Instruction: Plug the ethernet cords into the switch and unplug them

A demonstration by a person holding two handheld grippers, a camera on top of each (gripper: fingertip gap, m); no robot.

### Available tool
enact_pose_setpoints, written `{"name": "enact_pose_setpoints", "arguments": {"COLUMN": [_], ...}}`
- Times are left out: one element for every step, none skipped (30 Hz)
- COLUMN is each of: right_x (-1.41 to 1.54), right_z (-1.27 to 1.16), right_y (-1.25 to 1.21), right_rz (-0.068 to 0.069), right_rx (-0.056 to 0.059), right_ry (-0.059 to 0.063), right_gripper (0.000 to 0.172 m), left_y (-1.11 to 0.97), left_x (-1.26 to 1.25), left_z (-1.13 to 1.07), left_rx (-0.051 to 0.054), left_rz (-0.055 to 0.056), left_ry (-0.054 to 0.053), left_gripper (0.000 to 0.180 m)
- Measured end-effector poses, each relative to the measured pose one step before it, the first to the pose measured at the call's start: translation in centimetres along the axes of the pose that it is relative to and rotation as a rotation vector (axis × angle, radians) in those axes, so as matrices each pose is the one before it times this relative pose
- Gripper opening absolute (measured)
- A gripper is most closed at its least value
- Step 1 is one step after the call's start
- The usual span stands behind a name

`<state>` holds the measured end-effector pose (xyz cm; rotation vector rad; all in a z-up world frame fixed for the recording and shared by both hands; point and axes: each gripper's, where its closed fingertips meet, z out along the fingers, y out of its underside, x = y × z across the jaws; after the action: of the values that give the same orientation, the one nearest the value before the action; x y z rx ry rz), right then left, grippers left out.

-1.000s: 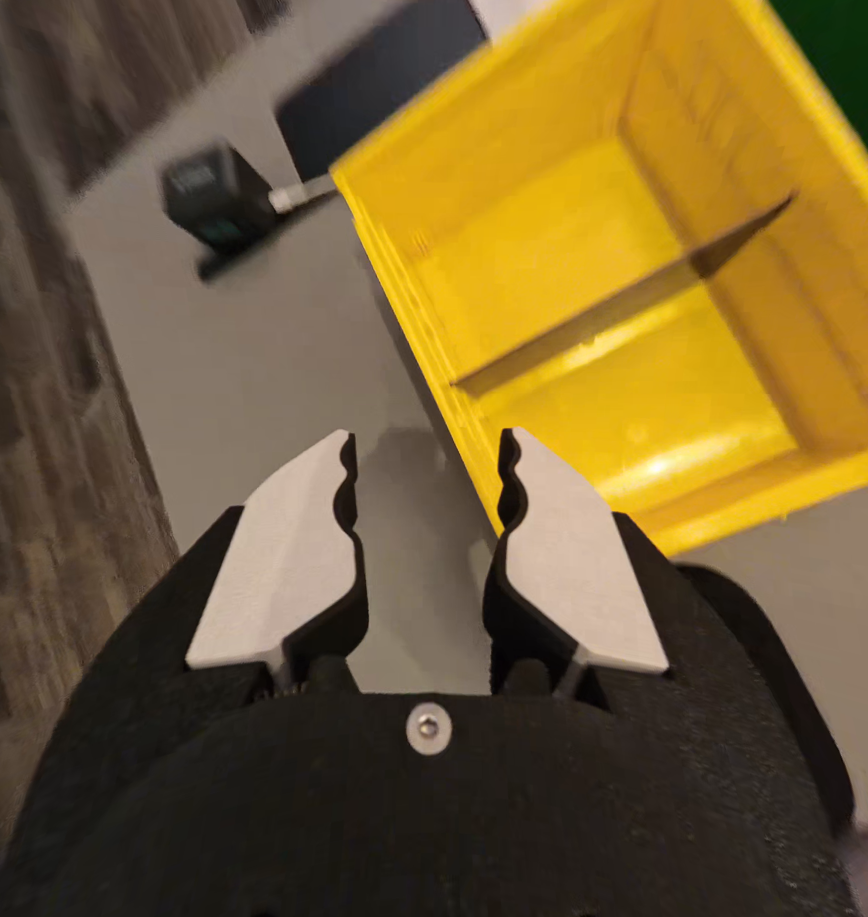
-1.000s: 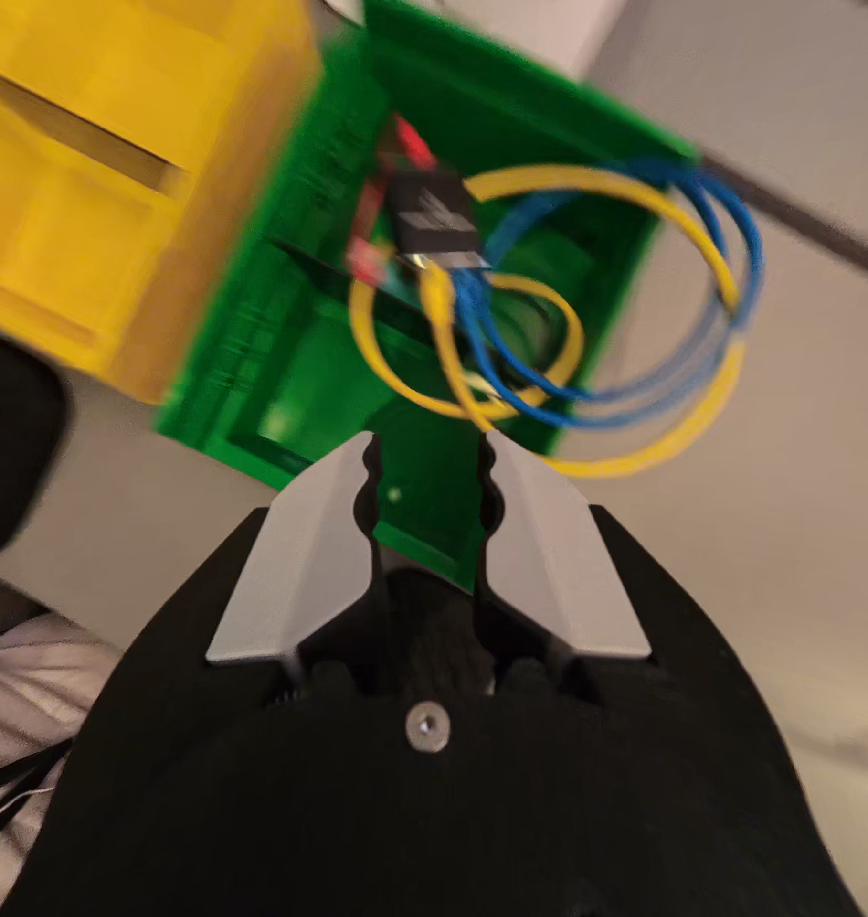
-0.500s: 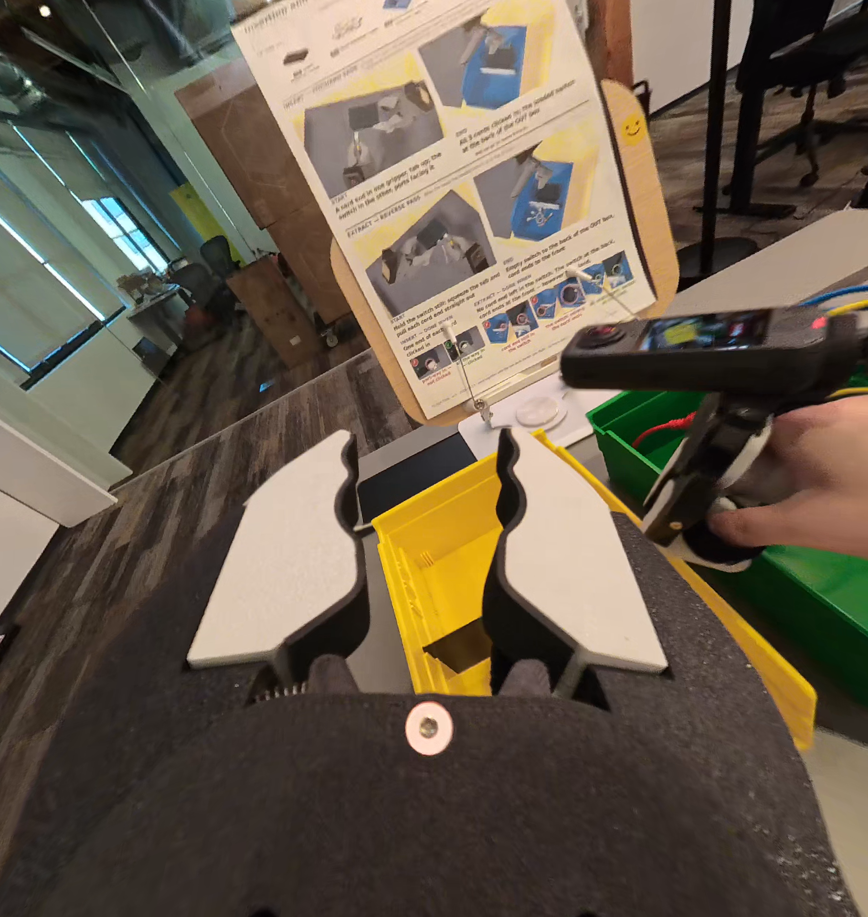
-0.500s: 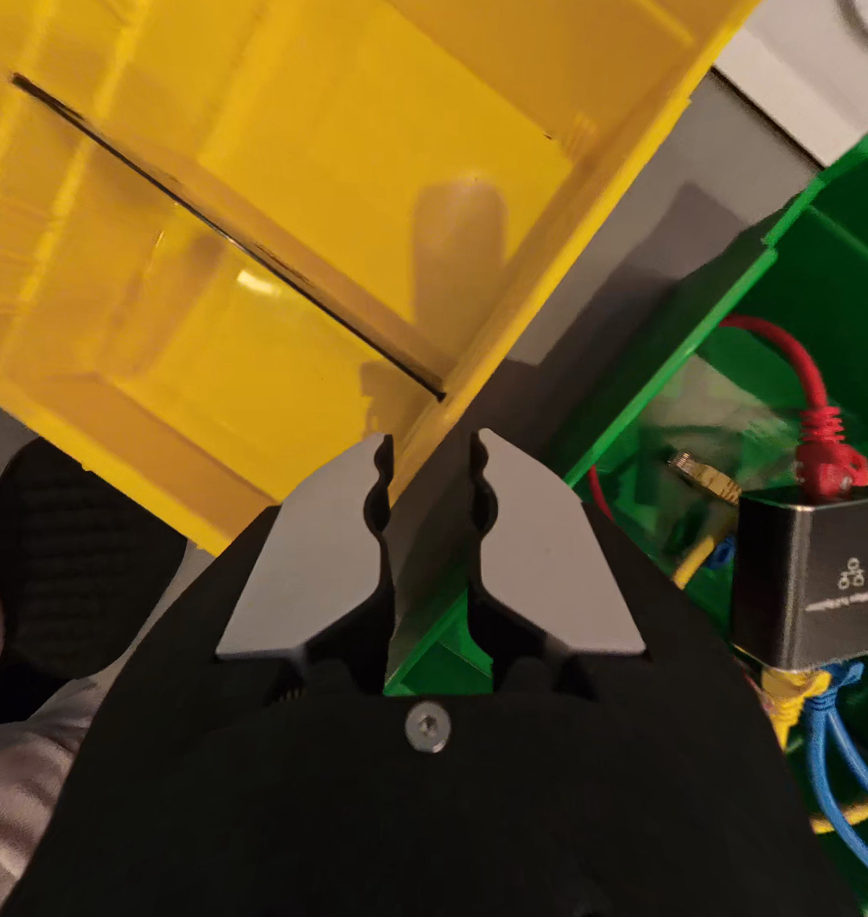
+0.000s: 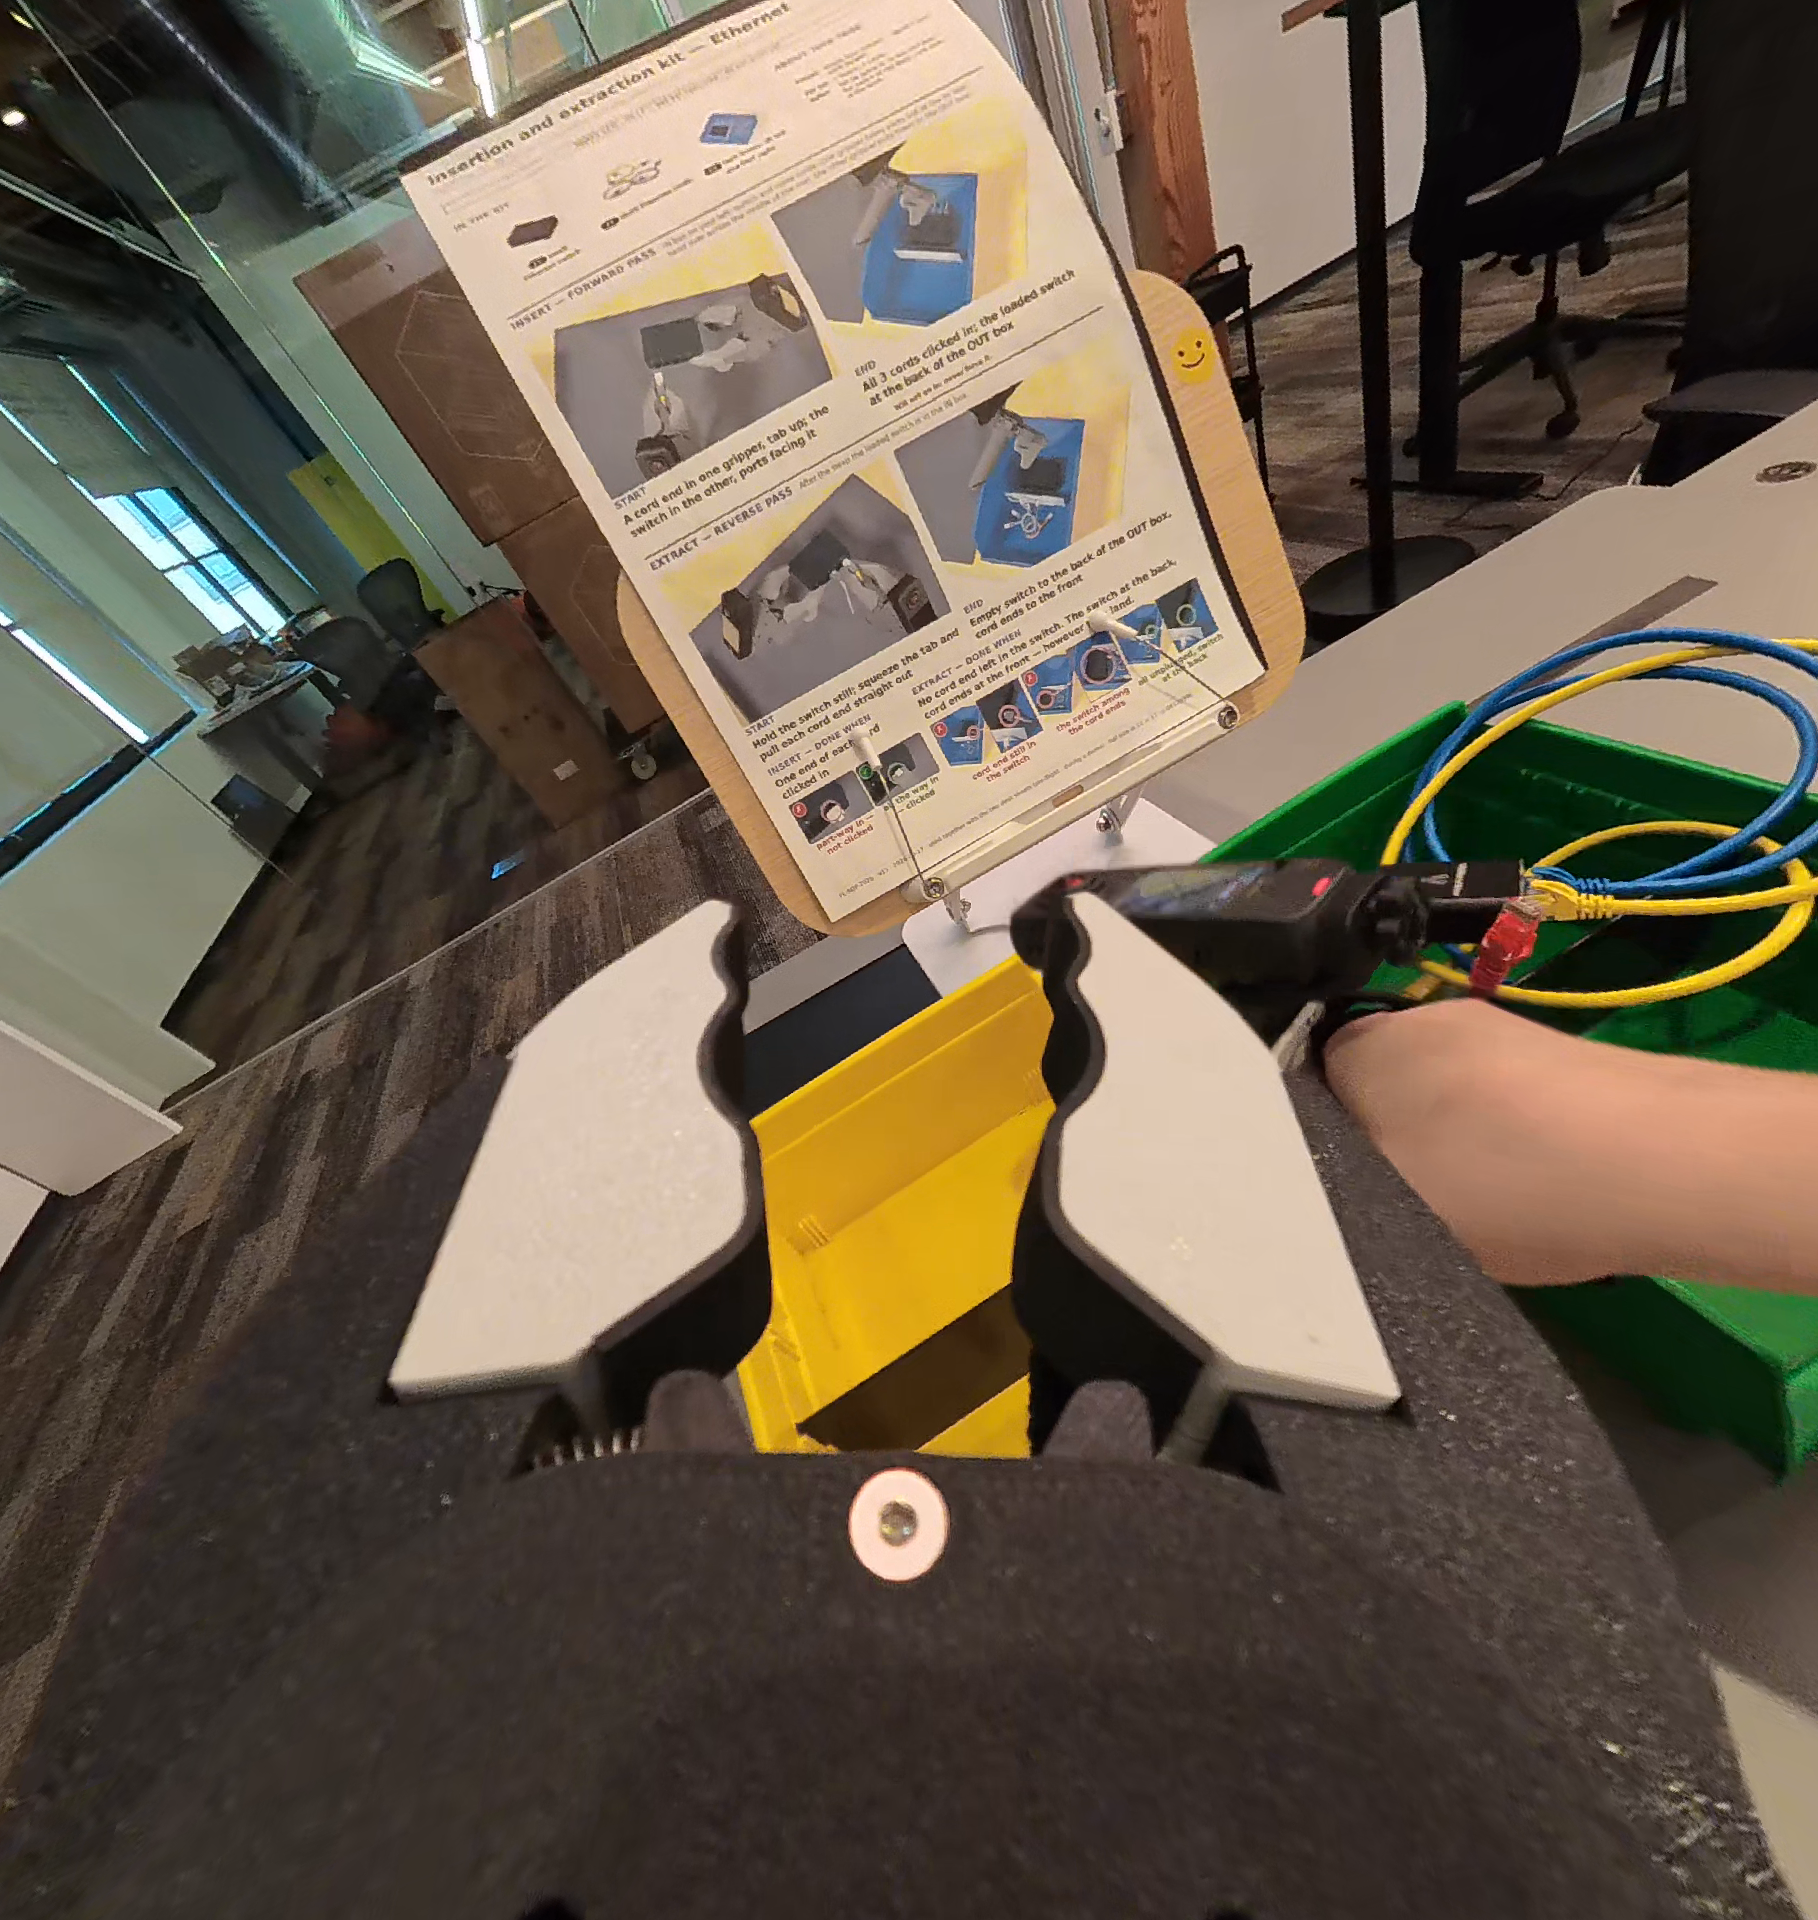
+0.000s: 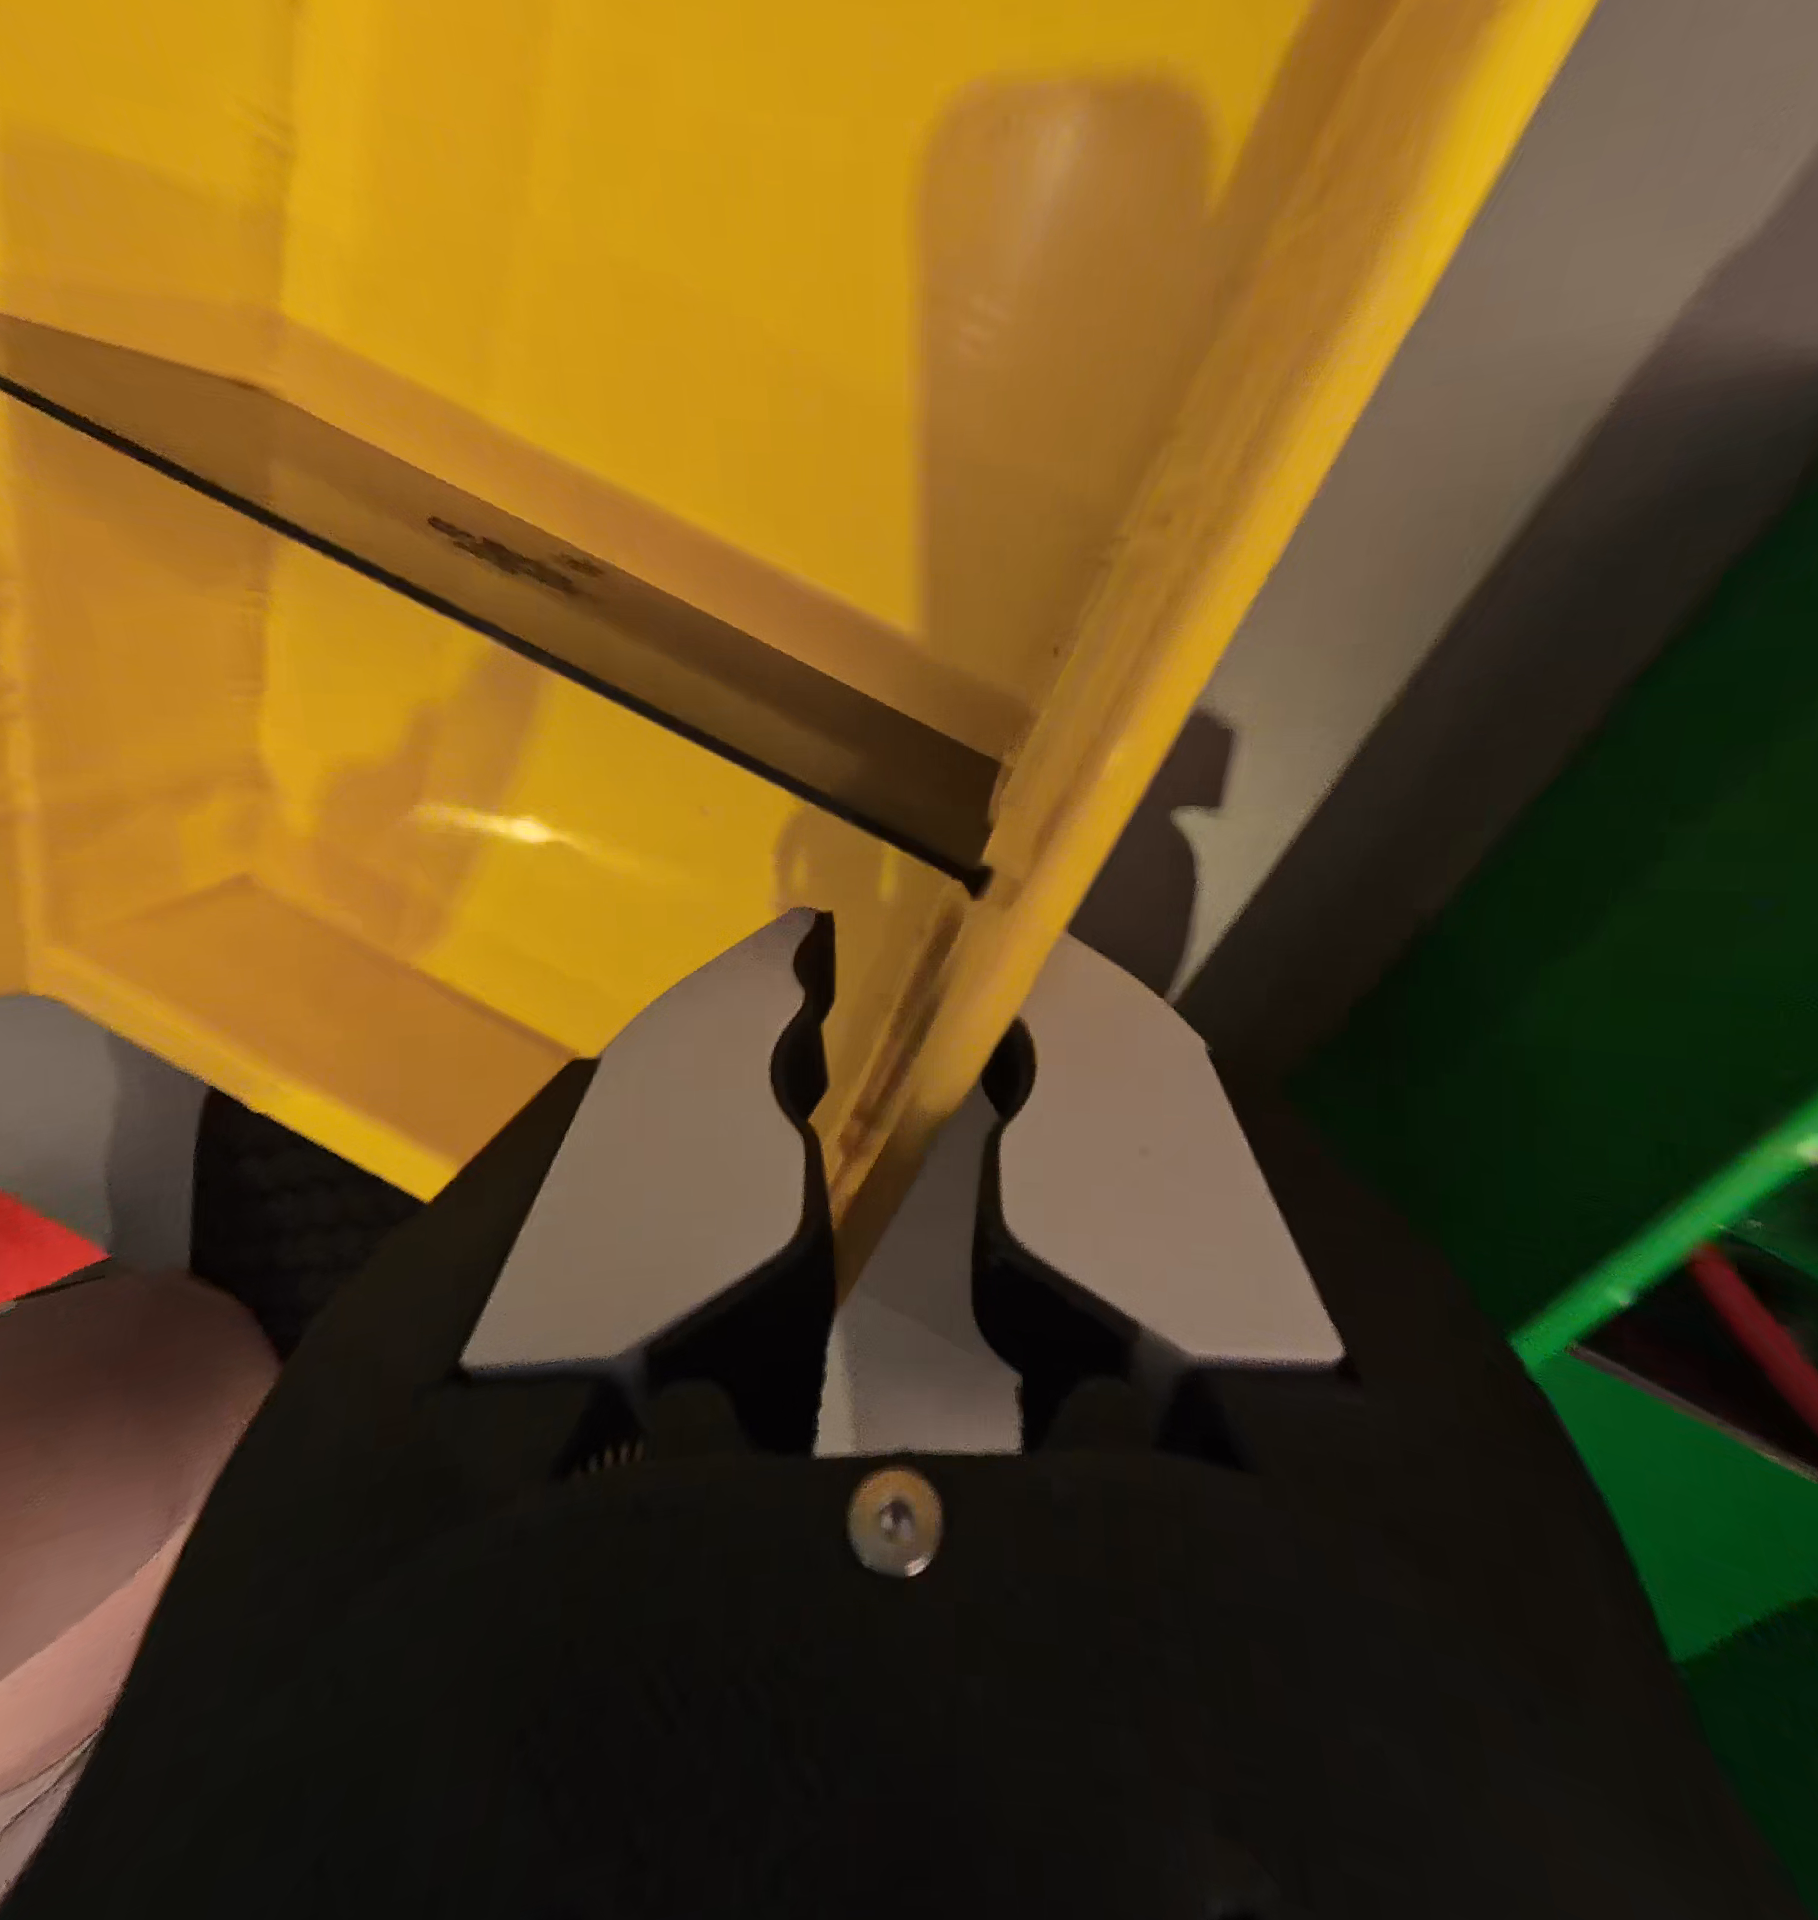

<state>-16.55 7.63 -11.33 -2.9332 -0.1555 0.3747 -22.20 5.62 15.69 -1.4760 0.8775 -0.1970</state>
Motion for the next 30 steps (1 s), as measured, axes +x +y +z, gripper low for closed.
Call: {"name": "enact_pose_setpoints", "arguments": {"right_x": [0.060, -0.021, -0.084, -0.226, -0.168, 0.173, 0.244, 0.100, -0.081, -0.141, -0.074, 0.108, 0.170, 0.036, -0.276, -0.217, -0.335, -0.294, -0.268, -0.202, -0.162, -0.121, -0.119, -0.113, -0.102, -0.015, 0.051, 0.164, 0.262, 0.408], "right_z": [0.571, 0.369, 0.023, 0.054, 0.042, -0.004, -0.011, 0.020, 0.031, 0.026, 0.009, -0.036, -0.095, -0.142, -0.193, -0.184, -0.235, -0.339, -0.443, -0.562, -0.731, -0.905, -1.111, -1.312, -1.541, -1.734, -1.936, -2.145, -2.318, -2.475], "right_y": [0.301, 0.000, -0.377, -0.142, -0.093, -0.163, -0.192, -0.199, -0.187, -0.209, -0.212, -0.177, -0.110, -0.056, 0.033, 0.124, 0.151, 0.101, 0.030, 0.009, -0.049, -0.099, -0.128, -0.062, -0.020, 0.017, 0.043, 0.055, 0.088, 0.169], "right_rz": [0.0029, 0.0213, 0.0288, 0.0162, 0.0094, -0.0004, -0.0071, 0.0006, 0.0158, 0.0252, 0.0172, -0.0014, -0.0130, -0.0071, 0.0174, 0.0150, 0.0103, 0.0018, -0.0005, -0.0063, -0.0105, -0.0149, -0.0161, -0.0135, -0.0113, -0.0032, 0.0030, 0.0053, 0.0008, -0.0019], "right_rx": [-0.0243, -0.0065, 0.0169, -0.0085, -0.0155, -0.0058, -0.0034, -0.0015, -0.0017, 0.0006, 0.0010, -0.0006, -0.0061, -0.0081, -0.0126, -0.0178, -0.0187, -0.0120, -0.0073, -0.0057, -0.0016, 0.0016, 0.0035, 0.0004, 0.0005, 0.0040, 0.0108, 0.0164, 0.0211, 0.0212], "right_ry": [0.0164, 0.0048, -0.0097, -0.0266, -0.0180, 0.0144, 0.0222, 0.0085, -0.0115, -0.0208, -0.0153, 0.0047, 0.0116, -0.0007, -0.0320, -0.0273, -0.0322, -0.0207, -0.0133, -0.0016, 0.0066, 0.0133, 0.0143, 0.0102, 0.0048, -0.0020, -0.0077, -0.0096, -0.0099, -0.0067], "right_gripper": [0.026, 0.025, 0.021, 0.018, 0.018, 0.016, 0.014, 0.012, 0.012, 0.012, 0.011, 0.010, 0.007, 0.006, 0.005, 0.005, 0.005, 0.005, 0.005, 0.005, 0.005, 0.005, 0.006, 0.006, 0.006, 0.007, 0.007, 0.006, 0.006, 0.007], "left_y": [0.089, 0.163, 0.200, 0.172, 0.108, 0.105, 0.091, 0.026, 0.012, -0.011, -0.023, -0.035, -0.044, -0.046, -0.067, -0.132, -0.175, -0.155, -0.110, -0.128, -0.152, -0.192, -0.277, -0.454, -0.616, -0.710, -0.768, -0.813, -0.879, -0.908], "left_x": [-0.238, -0.484, -0.767, -0.796, -0.550, -0.289, -0.092, 0.035, 0.058, 0.009, -0.059, -0.196, -0.266, -0.173, -0.010, 0.135, 0.167, 0.128, 0.100, 0.144, 0.241, 0.318, 0.340, 0.337, 0.269, 0.228, 0.236, 0.310, 0.320, 0.281], "left_z": [-0.002, -0.003, 0.012, 0.026, 0.034, 0.064, 0.044, 0.032, -0.024, -0.054, -0.106, -0.135, -0.179, -0.195, -0.208, -0.217, -0.246, -0.271, -0.331, -0.405, -0.523, -0.678, -0.847, -1.009, -1.136, -1.172, -1.167, -1.126, -1.035, -0.896], "left_rx": [-0.0036, -0.0086, -0.0132, -0.0107, -0.0057, -0.0054, -0.0059, -0.0030, -0.0015, -0.0011, -0.0007, -0.0011, -0.0016, -0.0012, 0.0001, 0.0038, 0.0066, 0.0038, 0.0004, 0.0003, 0.0004, 0.0012, 0.0068, 0.0187, 0.0305, 0.0386, 0.0426, 0.0474, 0.0518, 0.0539], "left_rz": [0.0013, 0.0039, 0.0097, 0.0131, 0.0091, 0.0017, -0.0031, -0.0037, -0.0013, 0.0028, 0.0055, 0.0076, 0.0112, 0.0127, 0.0074, -0.0005, -0.0051, -0.0034, 0.0012, 0.0038, 0.0019, -0.0010, -0.0038, -0.0073, -0.0117, -0.0160, -0.0193, -0.0215, -0.0252, -0.0281], "left_ry": [-0.0133, -0.0298, -0.0506, -0.0541, -0.0388, -0.0210, -0.0086, -0.0004, 0.0007, -0.0025, -0.0082, -0.0169, -0.0228, -0.0173, -0.0051, 0.0071, 0.0102, 0.0074, 0.0041, 0.0069, 0.0133, 0.0189, 0.0215, 0.0214, 0.0192, 0.0186, 0.0216, 0.0300, 0.0330, 0.0318], "left_gripper": [0.055, 0.056, 0.059, 0.062, 0.063, 0.064, 0.066, 0.067, 0.067, 0.067, 0.067, 0.067, 0.068, 0.067, 0.068, 0.068, 0.068, 0.068, 0.069, 0.070, 0.070, 0.071, 0.072, 0.073, 0.072, 0.071, 0.070, 0.070, 0.070, 0.067]}}
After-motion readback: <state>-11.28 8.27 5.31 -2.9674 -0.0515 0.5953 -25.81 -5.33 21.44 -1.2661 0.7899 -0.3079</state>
